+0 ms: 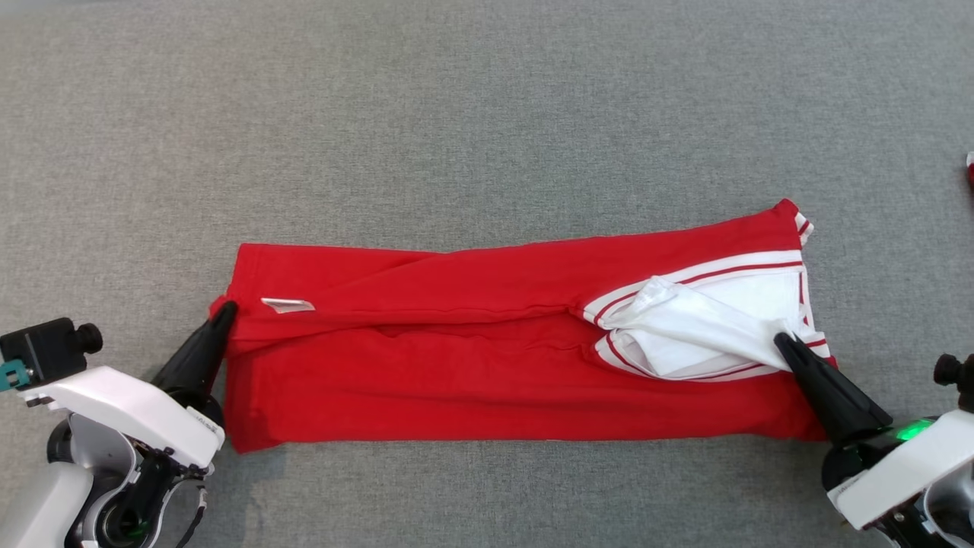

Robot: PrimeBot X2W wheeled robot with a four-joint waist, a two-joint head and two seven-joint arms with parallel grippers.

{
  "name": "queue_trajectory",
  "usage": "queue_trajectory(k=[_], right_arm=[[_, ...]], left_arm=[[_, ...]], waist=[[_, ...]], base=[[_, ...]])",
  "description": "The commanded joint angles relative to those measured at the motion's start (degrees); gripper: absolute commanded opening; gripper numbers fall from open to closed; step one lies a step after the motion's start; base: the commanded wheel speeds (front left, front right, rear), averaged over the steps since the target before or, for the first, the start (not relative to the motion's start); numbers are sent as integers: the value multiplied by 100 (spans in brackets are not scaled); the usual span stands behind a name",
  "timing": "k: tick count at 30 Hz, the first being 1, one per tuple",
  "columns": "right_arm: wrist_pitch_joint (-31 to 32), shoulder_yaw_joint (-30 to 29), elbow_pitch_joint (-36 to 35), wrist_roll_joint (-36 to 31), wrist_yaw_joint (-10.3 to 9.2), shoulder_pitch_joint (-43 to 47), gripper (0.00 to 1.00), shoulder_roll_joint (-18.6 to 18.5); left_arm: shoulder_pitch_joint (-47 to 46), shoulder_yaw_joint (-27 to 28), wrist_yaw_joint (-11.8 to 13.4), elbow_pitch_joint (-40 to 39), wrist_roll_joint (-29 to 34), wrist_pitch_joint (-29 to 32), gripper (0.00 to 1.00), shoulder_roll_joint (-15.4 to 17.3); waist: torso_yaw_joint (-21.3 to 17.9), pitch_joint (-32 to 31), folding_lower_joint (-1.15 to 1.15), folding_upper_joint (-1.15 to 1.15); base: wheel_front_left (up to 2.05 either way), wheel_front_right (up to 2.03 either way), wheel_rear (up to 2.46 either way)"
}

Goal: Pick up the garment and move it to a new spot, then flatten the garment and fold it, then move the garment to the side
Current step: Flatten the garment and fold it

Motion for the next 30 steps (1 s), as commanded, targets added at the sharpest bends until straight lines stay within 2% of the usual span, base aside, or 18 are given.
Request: queue_trajectory(k=[1,5,9,13,15,18,21,22,24,30], right_arm=[[-2,-60,-44,-69,3,4,100,57],[-245,-406,-101,-595,3,-78,100,441],[-627,-769,-249,-1197,3,-180,100,798],[-941,-1147,-219,-1864,3,-297,100,1165],[-1014,-1316,-179,-2232,2,-361,100,1307],[-1043,-1436,-137,-2741,3,-434,100,1483],[-1078,-1495,-30,-3217,3,-511,100,1576],[-1078,-1495,-30,-3217,3,-511,100,1576],[-1100,-1556,120,-3578,3,-518,100,1629],[-1064,-1629,415,-3853,3,-436,100,1704]], left_arm=[[-3,40,35,38,104,-77,100,24],[-91,224,329,52,540,-783,100,-68],[-195,392,726,-88,1114,-1575,100,-229],[-225,600,1007,-347,1815,-1844,100,-471],[-236,776,1061,-538,2197,-1868,100,-650],[-155,1056,970,-765,2915,-1869,100,-918],[-34,1285,745,-858,3561,-1868,100,-1107],[-34,1285,745,-858,3561,-1868,100,-1107],[116,1383,473,-693,4040,-1868,100,-1164],[391,1384,185,-351,4502,-1870,100,-1219]], waist=[[-15,8,0,0],[-50,-1,0,0],[-18,-76,0,0],[29,-197,0,0],[53,-249,0,0],[87,-312,0,0],[110,-369,0,0],[110,-369,0,0],[134,-447,0,0],[178,-622,0,0]], base=[[0,0,0],[0,0,0],[0,0,0],[0,0,0],[0,0,0],[0,0,0],[0,0,0],[0,0,0],[0,0,0],[0,0,0]])
